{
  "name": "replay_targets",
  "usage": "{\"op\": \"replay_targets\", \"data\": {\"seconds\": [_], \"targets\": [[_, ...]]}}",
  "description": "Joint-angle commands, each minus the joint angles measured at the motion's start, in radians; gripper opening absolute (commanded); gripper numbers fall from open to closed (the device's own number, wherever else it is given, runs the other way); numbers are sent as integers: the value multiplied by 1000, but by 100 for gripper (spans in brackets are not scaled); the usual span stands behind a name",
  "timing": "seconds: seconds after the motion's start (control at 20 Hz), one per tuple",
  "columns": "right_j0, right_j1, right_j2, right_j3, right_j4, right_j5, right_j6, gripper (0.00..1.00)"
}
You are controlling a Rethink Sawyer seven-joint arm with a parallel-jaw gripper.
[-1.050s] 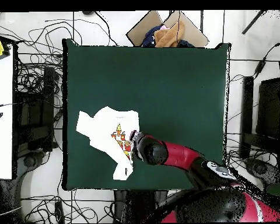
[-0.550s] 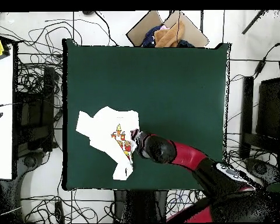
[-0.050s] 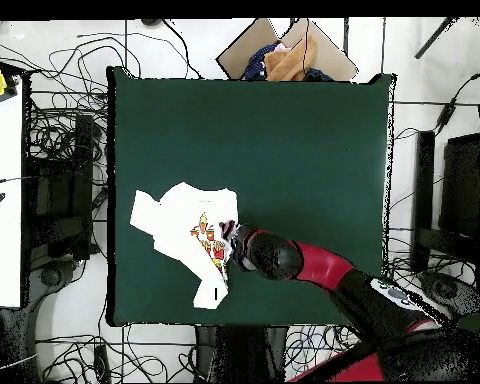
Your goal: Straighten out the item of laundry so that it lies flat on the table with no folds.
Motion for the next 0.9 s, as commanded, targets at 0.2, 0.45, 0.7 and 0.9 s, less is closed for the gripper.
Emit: {"op": "replay_targets", "data": {"seconds": [0.2,0.45,0.7,0.9], "targets": [[137,232,265,-101,-35,-32,-27,100],[236,132,149,-125,-43,-84,36,0],[502,-83,-188,-139,41,-99,221,0],[550,-122,-382,-176,12,-88,171,0]]}}
